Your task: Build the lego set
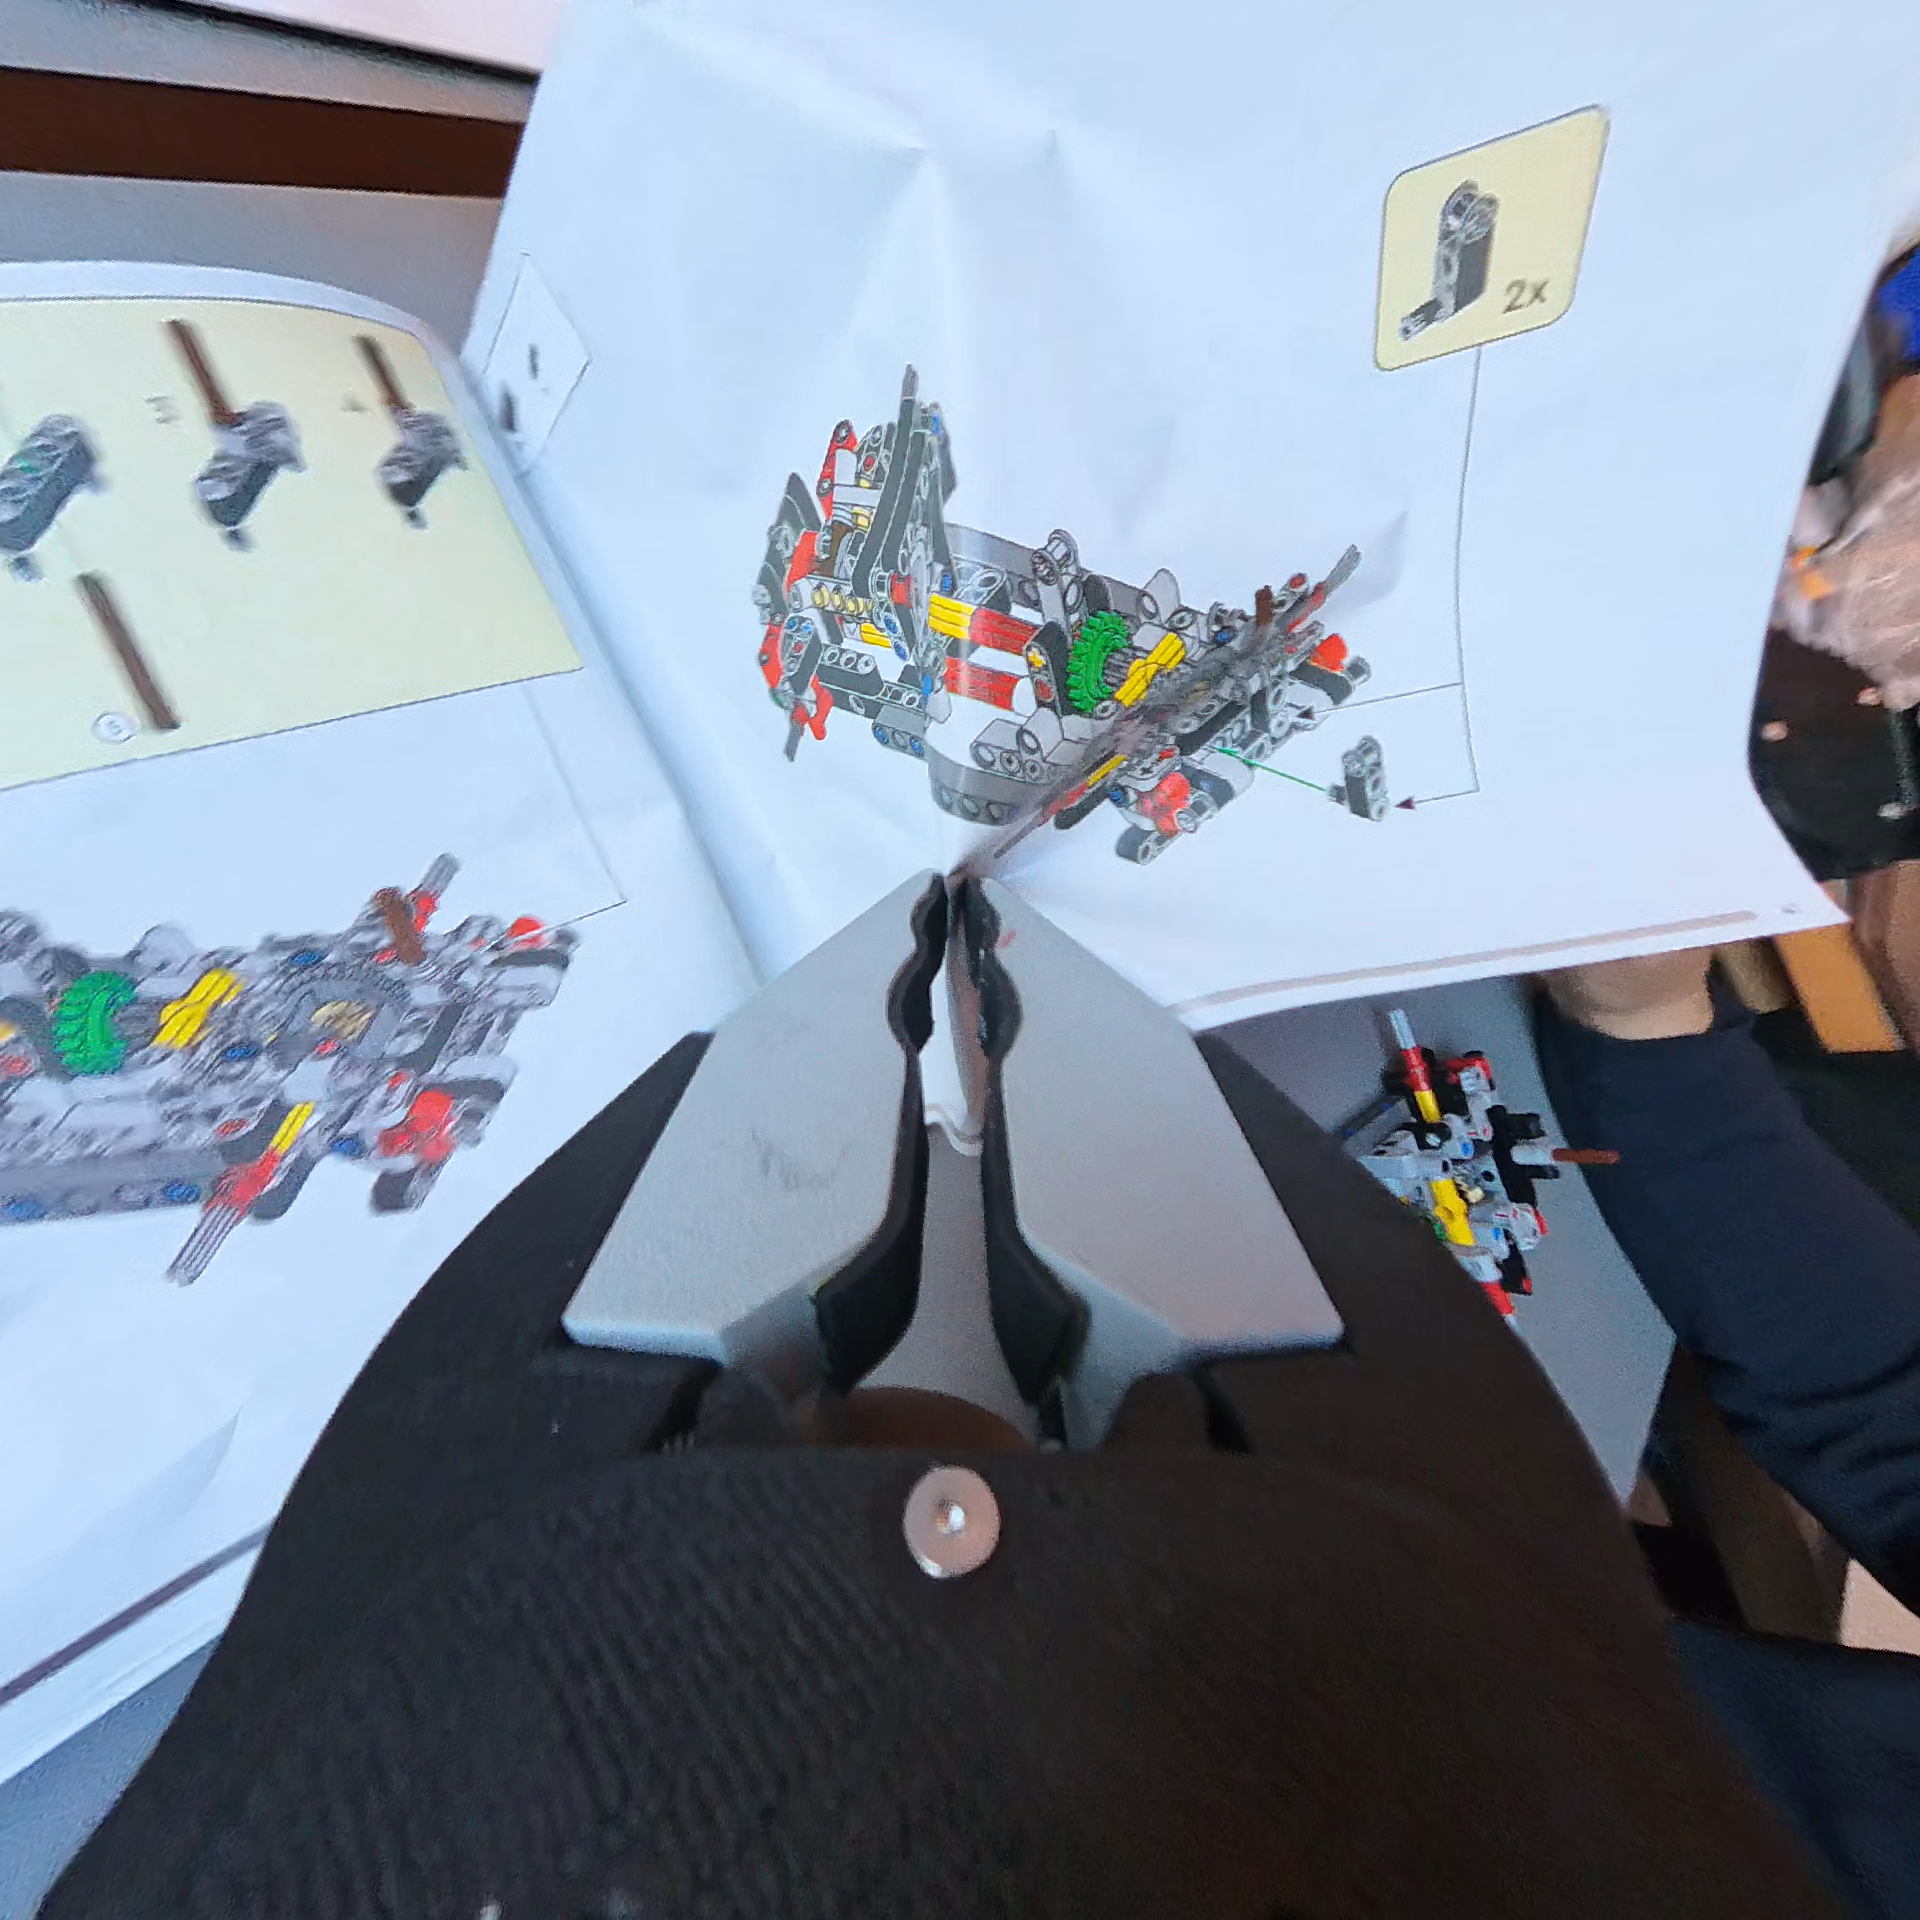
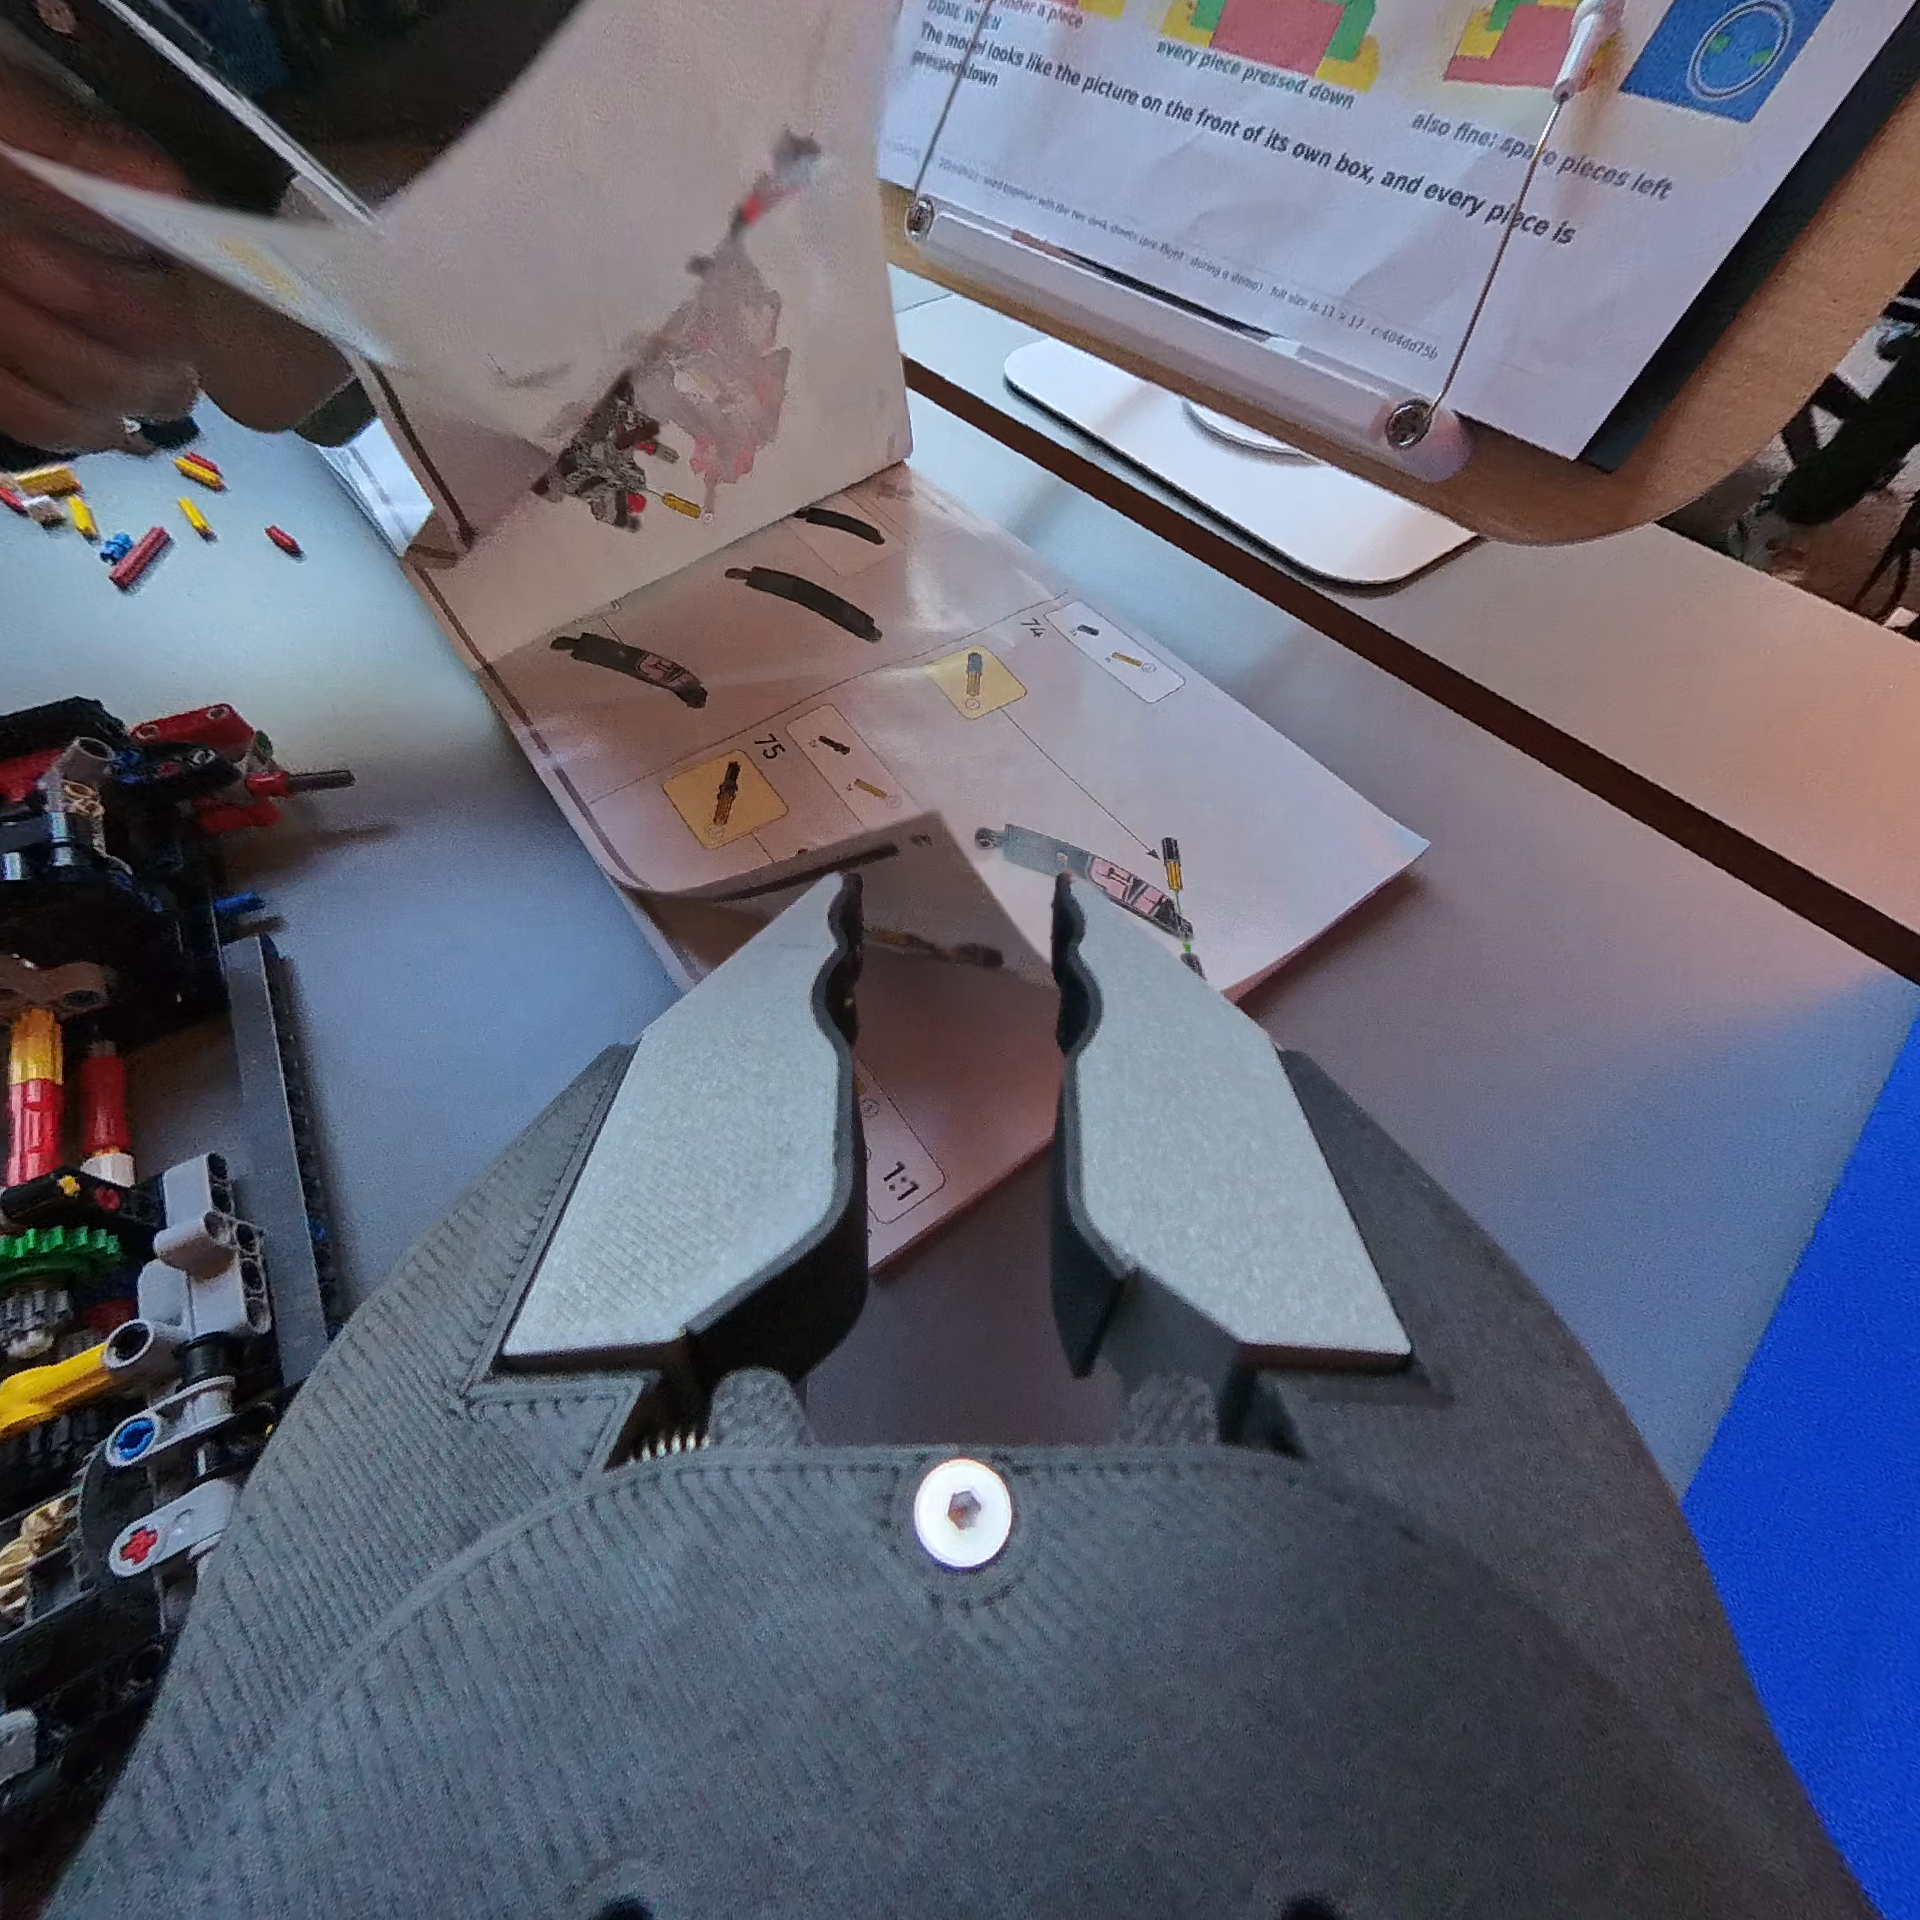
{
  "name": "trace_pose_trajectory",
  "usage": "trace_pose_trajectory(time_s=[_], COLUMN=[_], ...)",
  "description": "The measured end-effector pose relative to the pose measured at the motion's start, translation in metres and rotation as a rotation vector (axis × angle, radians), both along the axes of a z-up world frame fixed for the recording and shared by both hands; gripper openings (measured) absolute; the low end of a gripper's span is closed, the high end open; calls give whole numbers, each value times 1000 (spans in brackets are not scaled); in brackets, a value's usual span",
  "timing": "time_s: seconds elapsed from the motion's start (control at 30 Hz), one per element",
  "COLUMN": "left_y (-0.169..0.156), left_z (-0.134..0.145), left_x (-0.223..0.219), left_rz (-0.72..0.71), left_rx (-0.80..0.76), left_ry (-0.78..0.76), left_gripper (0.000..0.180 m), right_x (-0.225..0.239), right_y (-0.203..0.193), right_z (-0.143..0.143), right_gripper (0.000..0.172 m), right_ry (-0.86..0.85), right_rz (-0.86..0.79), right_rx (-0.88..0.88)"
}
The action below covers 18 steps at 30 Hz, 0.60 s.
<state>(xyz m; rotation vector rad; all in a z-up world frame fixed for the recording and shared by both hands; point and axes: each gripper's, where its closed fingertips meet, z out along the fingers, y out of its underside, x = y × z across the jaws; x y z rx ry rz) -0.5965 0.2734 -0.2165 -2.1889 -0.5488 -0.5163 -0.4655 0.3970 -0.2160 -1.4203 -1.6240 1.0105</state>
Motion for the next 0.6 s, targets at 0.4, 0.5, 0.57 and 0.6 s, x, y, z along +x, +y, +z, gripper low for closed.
trace_pose_trajectory(time_s=[0.4,0.5,0.57,0.6], left_y=[-24,5,18,23], left_z=[-5,4,0,-1], left_x=[-12,18,36,40], left_rz=[59,-35,-118,-134], left_rx=[63,59,7,-8], left_ry=[-78,-22,46,74], left_gripper=[3,9,13,8], right_x=[-3,3,9,12], right_y=[9,23,35,39], right_z=[-5,5,13,15], right_gripper=[34,34,34,33], right_ry=[-10,27,55,56], right_rz=[-32,-95,-154,-171], right_rx=[0,20,39,47])
